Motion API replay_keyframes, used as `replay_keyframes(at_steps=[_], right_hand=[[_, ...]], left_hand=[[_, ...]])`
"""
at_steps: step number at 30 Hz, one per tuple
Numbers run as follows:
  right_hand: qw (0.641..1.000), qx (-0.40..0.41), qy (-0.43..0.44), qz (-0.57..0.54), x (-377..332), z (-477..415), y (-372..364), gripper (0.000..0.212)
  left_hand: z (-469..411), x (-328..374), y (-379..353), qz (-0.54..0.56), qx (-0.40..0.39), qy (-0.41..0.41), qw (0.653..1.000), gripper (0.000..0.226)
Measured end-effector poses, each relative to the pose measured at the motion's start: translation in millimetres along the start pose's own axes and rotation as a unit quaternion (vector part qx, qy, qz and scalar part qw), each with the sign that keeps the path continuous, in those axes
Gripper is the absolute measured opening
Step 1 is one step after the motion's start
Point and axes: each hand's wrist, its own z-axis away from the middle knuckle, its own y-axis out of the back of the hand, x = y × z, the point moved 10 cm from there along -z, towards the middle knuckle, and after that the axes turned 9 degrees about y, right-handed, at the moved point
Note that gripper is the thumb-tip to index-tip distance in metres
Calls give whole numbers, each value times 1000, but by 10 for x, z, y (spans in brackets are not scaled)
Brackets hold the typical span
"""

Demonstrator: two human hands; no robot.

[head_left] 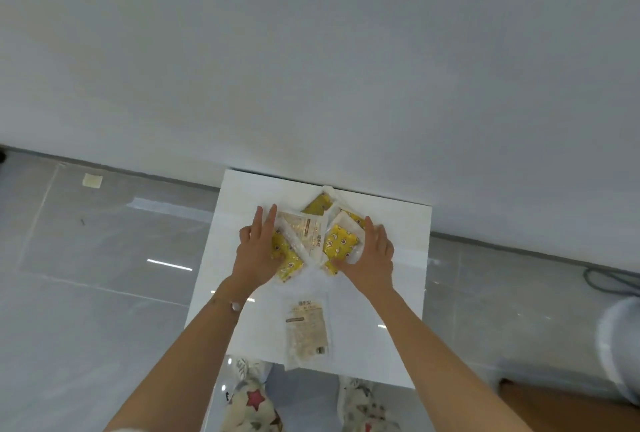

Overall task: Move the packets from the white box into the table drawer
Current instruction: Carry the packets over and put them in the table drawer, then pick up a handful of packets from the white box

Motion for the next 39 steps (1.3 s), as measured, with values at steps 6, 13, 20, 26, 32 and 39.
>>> replay_keyframes(at_steps=[6,13,20,26,32,39], right_hand=[[995,32,3,97,-69,-69,58,120],[997,58,-39,-34,93,-12,36,76],[932,103,-93,-334,376,309,45,25],[883,66,-108,-453,401,578,62,27],[884,33,-90,-458,7,869,146,31],[918,-78,-29,-388,-888,1400,77,18]], left_hand=[[-98,167,30,-96,-26,-31,995,100],[61,-206,47,62,5,85,994,67],[398,-654,26,233,54,175,955,38],[782,-813,126,376,89,189,903,17],[1146,-907,226,528,93,196,821,22],[1932,-1313,439,653,115,245,707,22]])
